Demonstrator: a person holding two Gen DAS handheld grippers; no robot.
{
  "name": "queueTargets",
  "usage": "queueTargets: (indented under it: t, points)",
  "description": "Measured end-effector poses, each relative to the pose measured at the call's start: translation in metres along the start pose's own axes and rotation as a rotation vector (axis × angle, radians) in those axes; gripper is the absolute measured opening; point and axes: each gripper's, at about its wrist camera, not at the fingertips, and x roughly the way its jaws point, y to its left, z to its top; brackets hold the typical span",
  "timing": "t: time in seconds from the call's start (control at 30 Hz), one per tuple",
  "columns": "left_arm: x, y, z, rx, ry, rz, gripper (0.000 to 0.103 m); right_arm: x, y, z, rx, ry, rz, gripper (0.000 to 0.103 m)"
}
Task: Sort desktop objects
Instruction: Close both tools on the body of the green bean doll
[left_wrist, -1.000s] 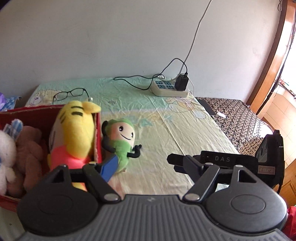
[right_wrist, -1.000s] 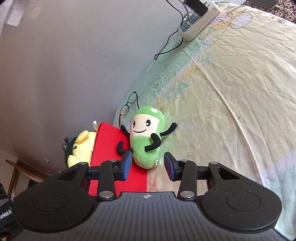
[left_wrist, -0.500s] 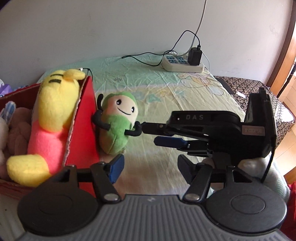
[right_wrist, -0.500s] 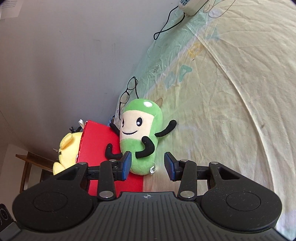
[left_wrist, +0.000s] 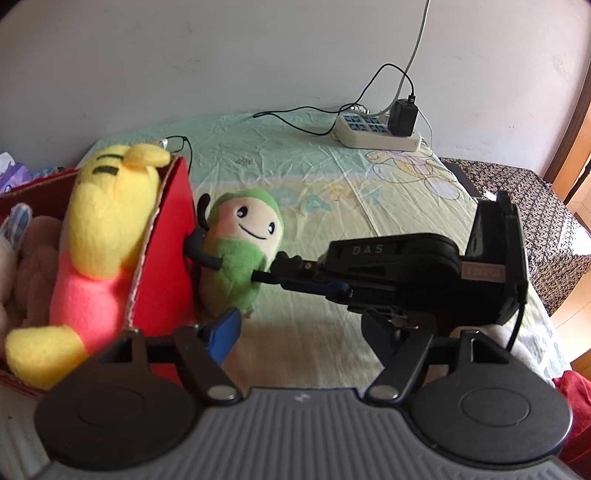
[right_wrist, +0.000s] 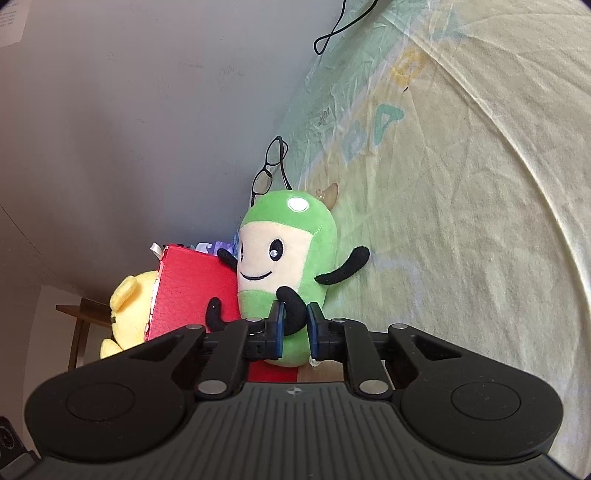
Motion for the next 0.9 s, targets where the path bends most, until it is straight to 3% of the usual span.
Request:
queueTargets:
  t: [0.3,0.5,0.6,0.67,0.77,0.9]
  points:
    - [0.0,0.002,0.014,-0.054,0.004,-0.101,0.074,-0.076,-0.006,-0.003,-0.048,-0.003,0.016,0.009]
    - [0.017,-0.003,0.013,-0.082,0.067,-0.156,0.073,-0.118,-0.001,-0.016,-0.059,0.015,0.033,0.009]
    - [0.023,-0.007,0.01,-0.079,0.085,-0.155,0.072,-0.123,0.005,-0.025,-0.103,0.041,0.015,0.012]
    - [0.026,-0.006,0.011,-0.078,0.088,-0.152,0.072,-0.127,-0.001,-0.022,-0.083,0.028,0.013,0.029]
    - [0.03,-0.007,0.011,-0.073,0.095,-0.131,0.071,-0.126,-0.016,-0.013,-0.007,-0.038,0.03,0.03]
    - [0.037,-0.008,0.01,-0.061,0.104,-0.109,0.07,-0.102,-0.024,-0.001,-0.015,-0.035,-0.073,0.029]
